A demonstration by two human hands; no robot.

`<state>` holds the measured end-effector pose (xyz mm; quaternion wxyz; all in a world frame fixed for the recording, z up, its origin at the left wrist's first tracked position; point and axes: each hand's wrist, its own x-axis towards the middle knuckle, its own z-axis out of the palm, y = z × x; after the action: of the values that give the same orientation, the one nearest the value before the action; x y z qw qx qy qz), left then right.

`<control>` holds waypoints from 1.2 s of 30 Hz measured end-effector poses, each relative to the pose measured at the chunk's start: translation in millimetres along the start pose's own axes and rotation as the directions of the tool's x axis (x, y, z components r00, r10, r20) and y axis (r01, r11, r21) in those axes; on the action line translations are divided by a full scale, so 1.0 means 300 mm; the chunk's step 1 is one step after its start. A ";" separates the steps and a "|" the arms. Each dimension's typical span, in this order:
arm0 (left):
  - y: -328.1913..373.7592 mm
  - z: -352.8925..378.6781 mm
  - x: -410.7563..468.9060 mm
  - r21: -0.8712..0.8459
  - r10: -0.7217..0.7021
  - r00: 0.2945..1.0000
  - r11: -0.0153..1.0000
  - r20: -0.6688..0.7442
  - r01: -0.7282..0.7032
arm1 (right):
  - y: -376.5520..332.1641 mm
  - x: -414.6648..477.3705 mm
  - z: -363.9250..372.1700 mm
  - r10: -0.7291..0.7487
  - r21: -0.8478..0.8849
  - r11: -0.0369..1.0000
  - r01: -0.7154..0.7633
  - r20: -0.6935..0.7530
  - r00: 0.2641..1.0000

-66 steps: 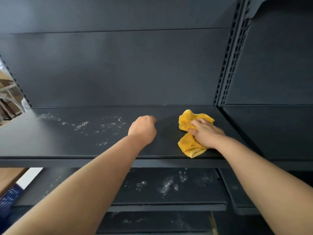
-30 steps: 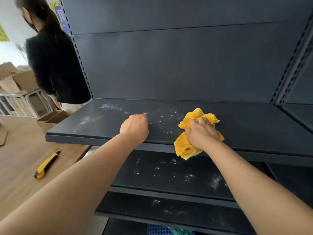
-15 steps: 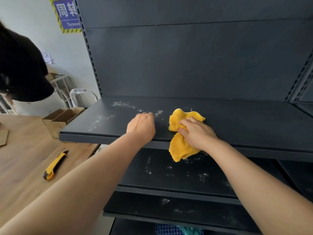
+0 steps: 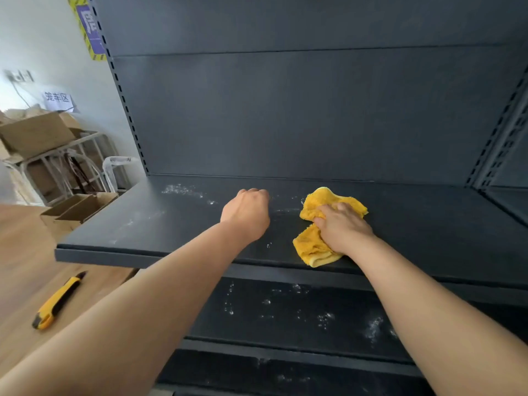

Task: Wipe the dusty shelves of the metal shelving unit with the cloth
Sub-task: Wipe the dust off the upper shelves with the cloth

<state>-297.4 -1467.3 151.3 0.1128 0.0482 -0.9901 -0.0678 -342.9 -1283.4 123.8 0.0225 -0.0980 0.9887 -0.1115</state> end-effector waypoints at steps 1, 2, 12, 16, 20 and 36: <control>-0.007 -0.004 0.014 -0.003 -0.014 1.000 1.000 0.006 0.014 | 0.007 0.032 -0.003 -0.006 0.004 1.000 0.006 0.005 1.000; -0.016 -0.008 0.029 -0.006 -0.031 0.999 0.999 0.006 0.031 | 0.010 0.066 -0.005 -0.015 0.006 1.000 0.015 0.007 1.000; -0.107 -0.005 0.030 -0.068 -0.186 0.982 0.980 0.001 0.186 | -0.184 0.225 0.022 -0.241 0.021 0.971 0.240 0.091 0.966; -0.107 -0.021 0.025 -0.098 -0.191 0.981 0.977 -0.031 0.187 | -0.252 0.179 0.044 -0.377 0.105 0.924 0.367 0.107 0.920; -0.049 -0.019 0.053 -0.145 -0.184 0.982 0.973 -0.035 0.177 | -0.150 0.175 -0.030 -0.387 0.422 0.839 0.343 0.019 0.922; 0.070 0.177 0.181 0.018 -0.094 0.991 0.996 0.097 0.093 | 0.020 0.172 -0.080 -0.251 -0.154 0.951 0.268 0.126 0.960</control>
<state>-364.1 -1446.1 115.0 0.0605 0.0919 -0.9916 -0.0686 -396.2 -1282.7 144.6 0.0510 -0.2345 0.9705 -0.0238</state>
